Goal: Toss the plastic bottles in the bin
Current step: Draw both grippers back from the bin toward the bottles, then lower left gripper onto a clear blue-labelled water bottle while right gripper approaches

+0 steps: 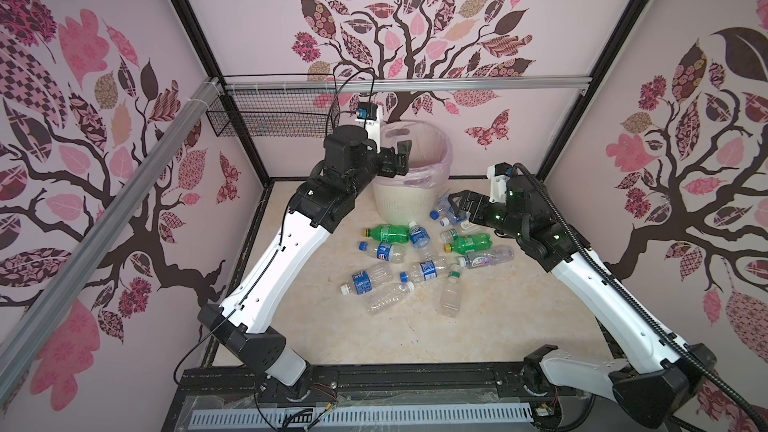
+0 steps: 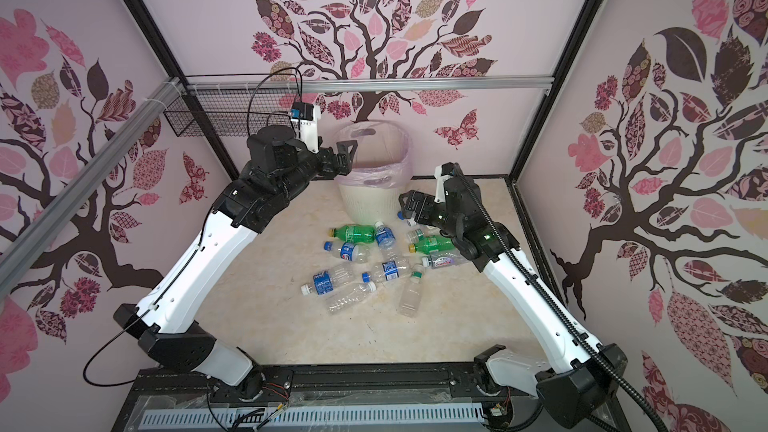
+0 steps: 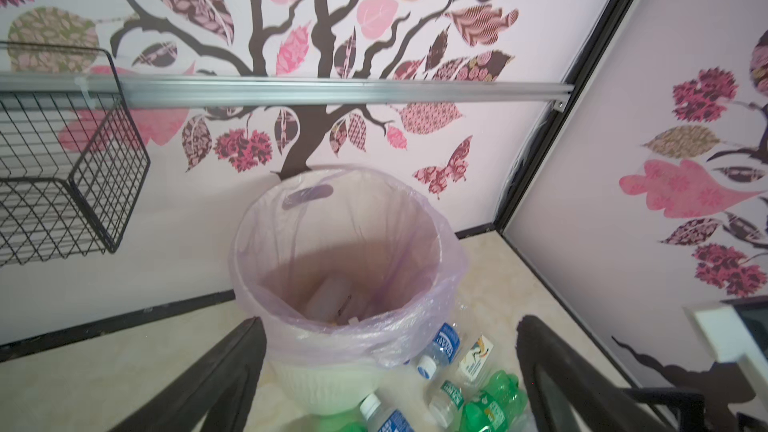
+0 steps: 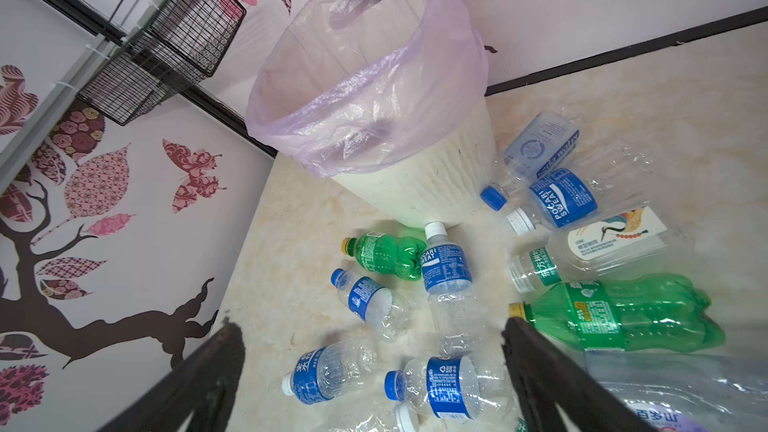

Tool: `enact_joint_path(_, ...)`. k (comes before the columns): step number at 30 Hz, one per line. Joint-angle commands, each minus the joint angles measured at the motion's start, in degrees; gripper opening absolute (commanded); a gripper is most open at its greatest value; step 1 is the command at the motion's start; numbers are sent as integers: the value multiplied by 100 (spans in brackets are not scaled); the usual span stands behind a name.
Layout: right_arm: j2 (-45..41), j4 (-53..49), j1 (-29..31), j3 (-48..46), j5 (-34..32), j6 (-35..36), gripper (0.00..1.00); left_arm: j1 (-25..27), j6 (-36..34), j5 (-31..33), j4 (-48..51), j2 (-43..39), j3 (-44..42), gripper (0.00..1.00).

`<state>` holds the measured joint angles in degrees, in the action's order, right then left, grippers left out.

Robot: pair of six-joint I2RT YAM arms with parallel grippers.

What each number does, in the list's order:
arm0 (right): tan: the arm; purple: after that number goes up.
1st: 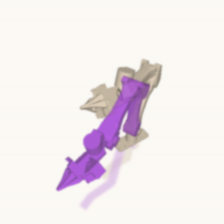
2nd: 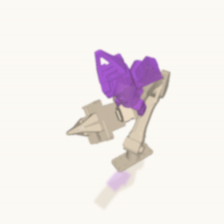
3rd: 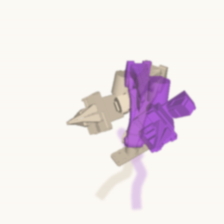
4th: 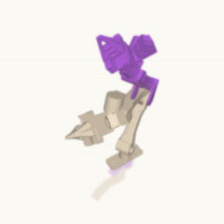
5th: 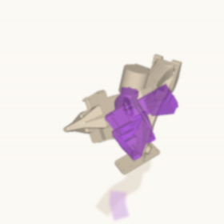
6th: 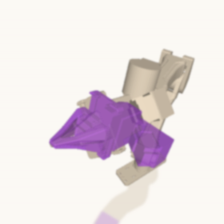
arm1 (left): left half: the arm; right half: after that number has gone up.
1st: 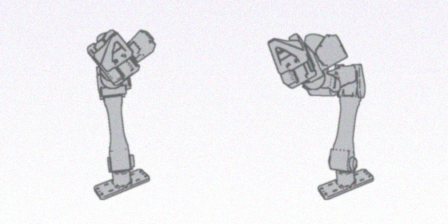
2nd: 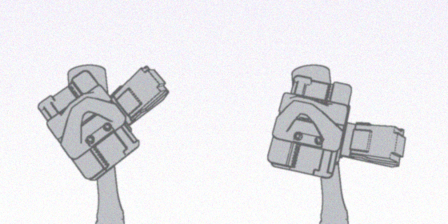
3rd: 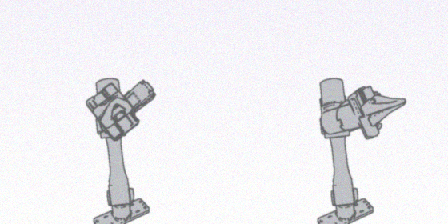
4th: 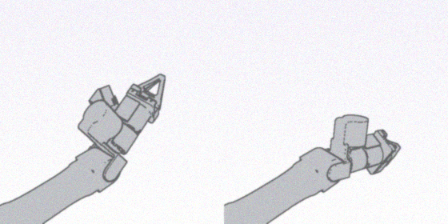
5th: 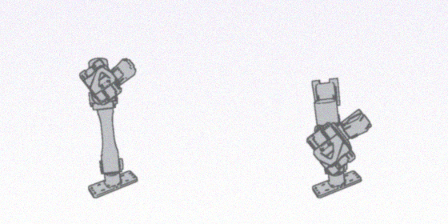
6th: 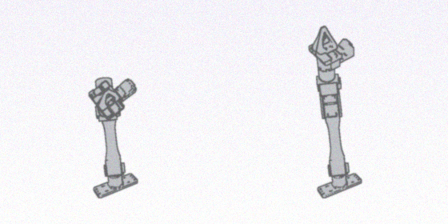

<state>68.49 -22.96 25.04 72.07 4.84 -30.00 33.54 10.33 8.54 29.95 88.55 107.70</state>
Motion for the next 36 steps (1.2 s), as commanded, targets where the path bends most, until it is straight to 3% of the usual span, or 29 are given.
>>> enact_joint_path(1,-182,-267,0,-27,-176,241,100,6,-154,41,299,-344,-346,97)
enact_joint_path(6,-274,-348,2,-136,-38,398,100,1,270,552,1041,-710,-734,97)
enact_joint_path(12,-347,-478,149,-256,59,583,100,-19,806,279,1865,-1262,-1992,97)
enact_joint_path(19,-134,-788,1090,-392,-526,987,100,-245,1017,-108,2358,-1710,-3351,97)
enact_joint_path(28,-147,-670,1418,-1080,-349,684,100,-249,832,-751,2388,-1727,-4548,97)
enact_joint_path(36,-84,-396,1577,-1405,-73,391,100,-251,713,-506,2065,-1280,-5007,96)
